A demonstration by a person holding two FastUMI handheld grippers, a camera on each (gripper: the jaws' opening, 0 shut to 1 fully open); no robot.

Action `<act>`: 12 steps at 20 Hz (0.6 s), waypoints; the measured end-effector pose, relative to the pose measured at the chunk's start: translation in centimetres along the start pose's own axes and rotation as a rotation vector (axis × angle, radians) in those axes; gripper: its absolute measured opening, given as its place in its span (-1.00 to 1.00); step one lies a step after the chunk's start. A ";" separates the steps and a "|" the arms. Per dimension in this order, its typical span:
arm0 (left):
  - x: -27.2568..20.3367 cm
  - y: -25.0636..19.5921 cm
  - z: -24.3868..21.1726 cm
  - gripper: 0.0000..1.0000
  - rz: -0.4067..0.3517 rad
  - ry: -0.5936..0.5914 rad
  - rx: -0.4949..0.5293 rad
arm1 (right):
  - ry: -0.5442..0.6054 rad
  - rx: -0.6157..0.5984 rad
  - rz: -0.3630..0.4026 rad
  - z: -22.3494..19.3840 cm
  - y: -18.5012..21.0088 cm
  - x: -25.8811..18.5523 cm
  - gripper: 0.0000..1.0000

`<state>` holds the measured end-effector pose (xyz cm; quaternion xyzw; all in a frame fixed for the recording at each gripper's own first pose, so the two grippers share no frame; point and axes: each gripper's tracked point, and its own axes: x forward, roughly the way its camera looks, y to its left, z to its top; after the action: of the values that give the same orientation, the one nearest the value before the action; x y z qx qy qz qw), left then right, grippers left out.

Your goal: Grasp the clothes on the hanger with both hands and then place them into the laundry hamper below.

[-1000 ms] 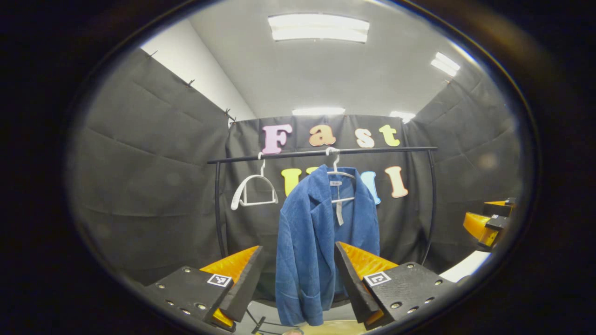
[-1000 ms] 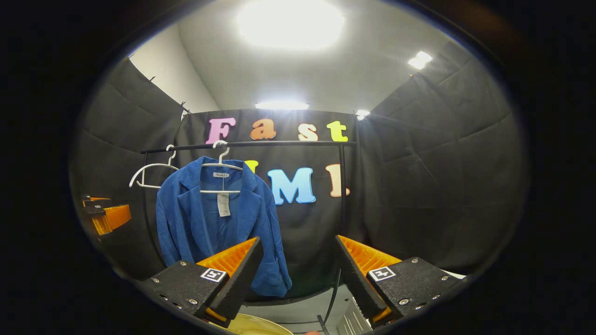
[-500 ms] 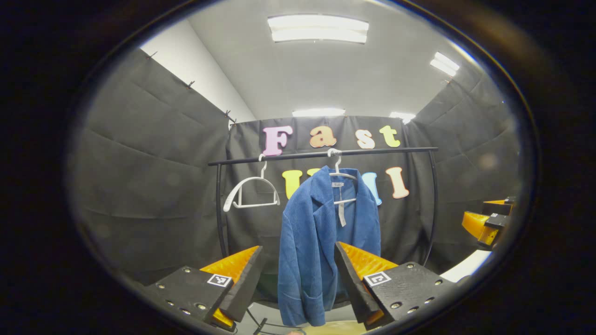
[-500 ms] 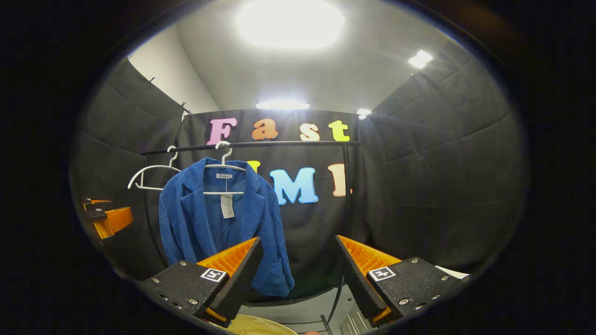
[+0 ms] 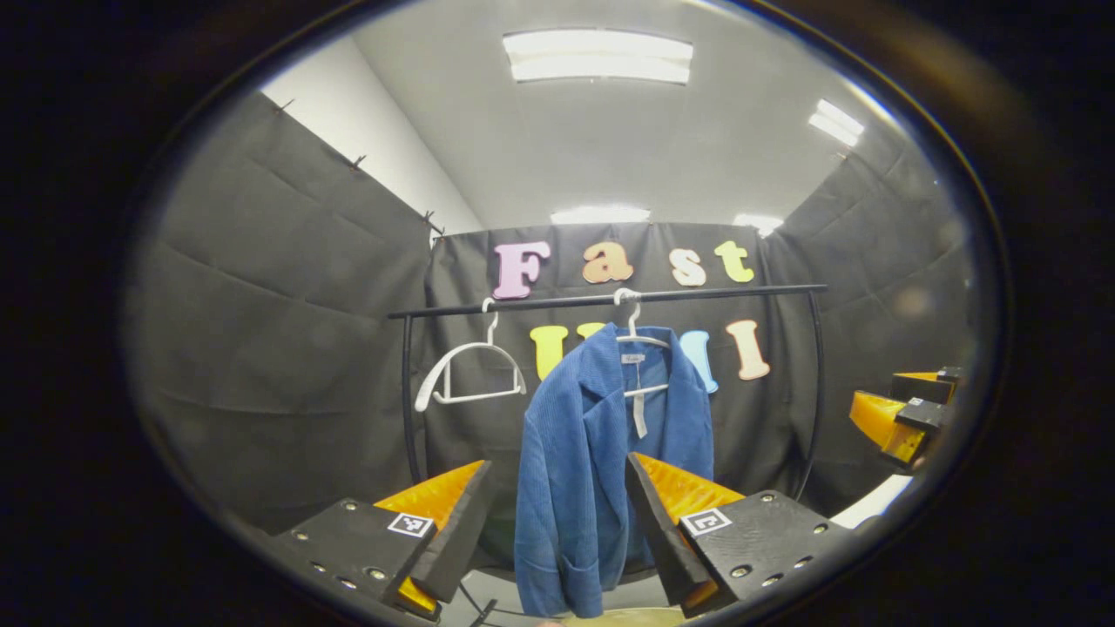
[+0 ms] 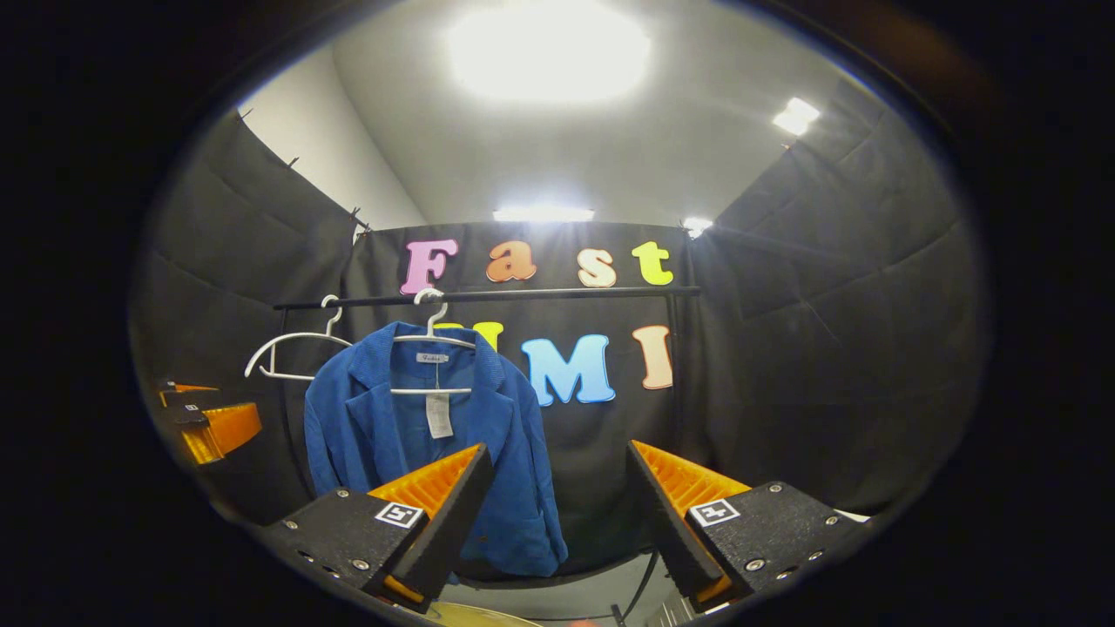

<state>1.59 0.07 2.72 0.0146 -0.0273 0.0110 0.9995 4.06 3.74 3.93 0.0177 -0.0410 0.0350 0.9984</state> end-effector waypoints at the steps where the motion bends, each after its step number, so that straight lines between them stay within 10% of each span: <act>1: 0.4 -0.3 0.4 0.73 0.004 -0.008 0.005 | -0.005 0.005 0.010 0.3 0.0 0.7 0.90; 12: 5.4 -3.3 2.1 0.73 0.045 -0.045 0.038 | -0.054 0.034 0.110 2.8 0.3 8.0 0.90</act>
<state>6.93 -3.20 4.97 0.0331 -0.0498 0.0337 0.9976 11.80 4.51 7.44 0.0336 -0.0682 0.0901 0.9930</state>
